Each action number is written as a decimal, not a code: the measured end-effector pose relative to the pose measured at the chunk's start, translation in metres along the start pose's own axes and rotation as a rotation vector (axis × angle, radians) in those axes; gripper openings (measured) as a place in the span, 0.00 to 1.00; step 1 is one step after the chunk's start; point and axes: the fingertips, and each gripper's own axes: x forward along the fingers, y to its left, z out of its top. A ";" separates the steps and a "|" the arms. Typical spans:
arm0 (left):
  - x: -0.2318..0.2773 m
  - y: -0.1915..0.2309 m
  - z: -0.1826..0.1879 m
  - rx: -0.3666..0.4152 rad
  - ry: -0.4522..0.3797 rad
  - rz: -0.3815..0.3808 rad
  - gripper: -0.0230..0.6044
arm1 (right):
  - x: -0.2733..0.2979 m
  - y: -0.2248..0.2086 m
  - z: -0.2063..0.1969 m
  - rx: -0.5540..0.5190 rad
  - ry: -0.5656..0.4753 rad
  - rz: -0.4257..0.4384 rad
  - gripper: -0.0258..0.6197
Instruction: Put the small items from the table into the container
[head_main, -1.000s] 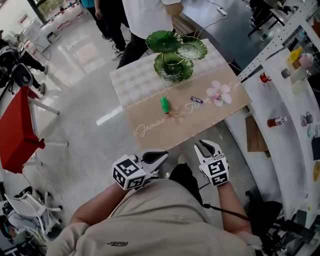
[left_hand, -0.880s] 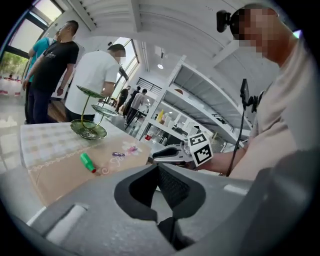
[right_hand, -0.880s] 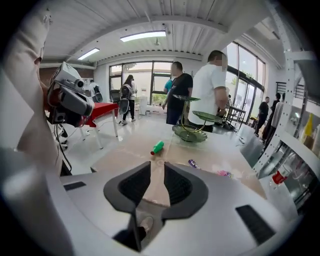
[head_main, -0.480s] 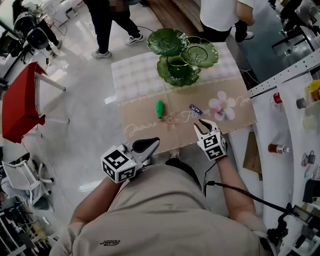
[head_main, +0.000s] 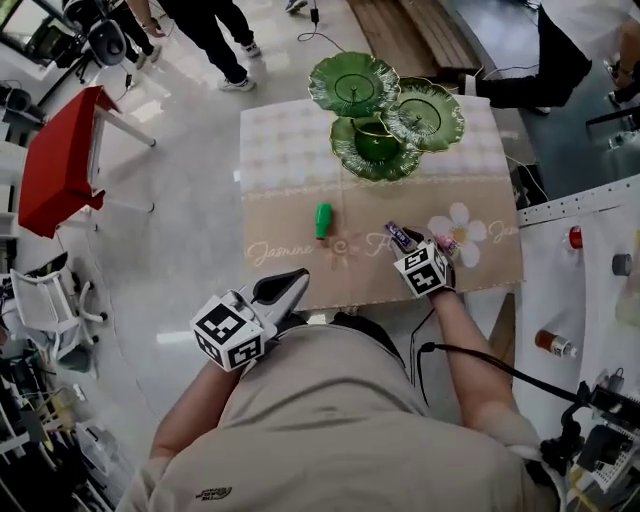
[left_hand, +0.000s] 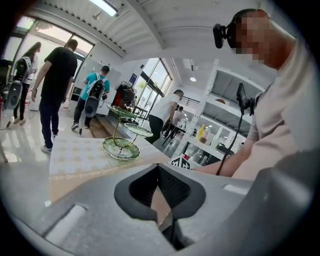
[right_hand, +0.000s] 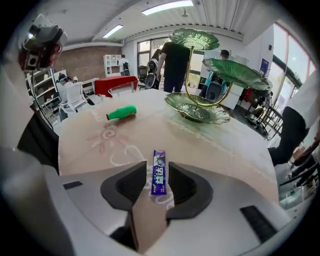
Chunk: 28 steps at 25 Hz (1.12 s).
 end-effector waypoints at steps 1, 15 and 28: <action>0.000 0.001 0.000 -0.006 -0.003 0.014 0.05 | 0.004 -0.001 -0.002 -0.008 0.010 0.012 0.26; 0.016 -0.004 0.011 0.016 -0.019 0.040 0.05 | -0.006 0.000 -0.001 0.025 -0.022 0.099 0.18; 0.043 -0.028 0.010 0.027 -0.020 -0.030 0.05 | -0.124 -0.070 0.093 -0.047 -0.172 0.040 0.18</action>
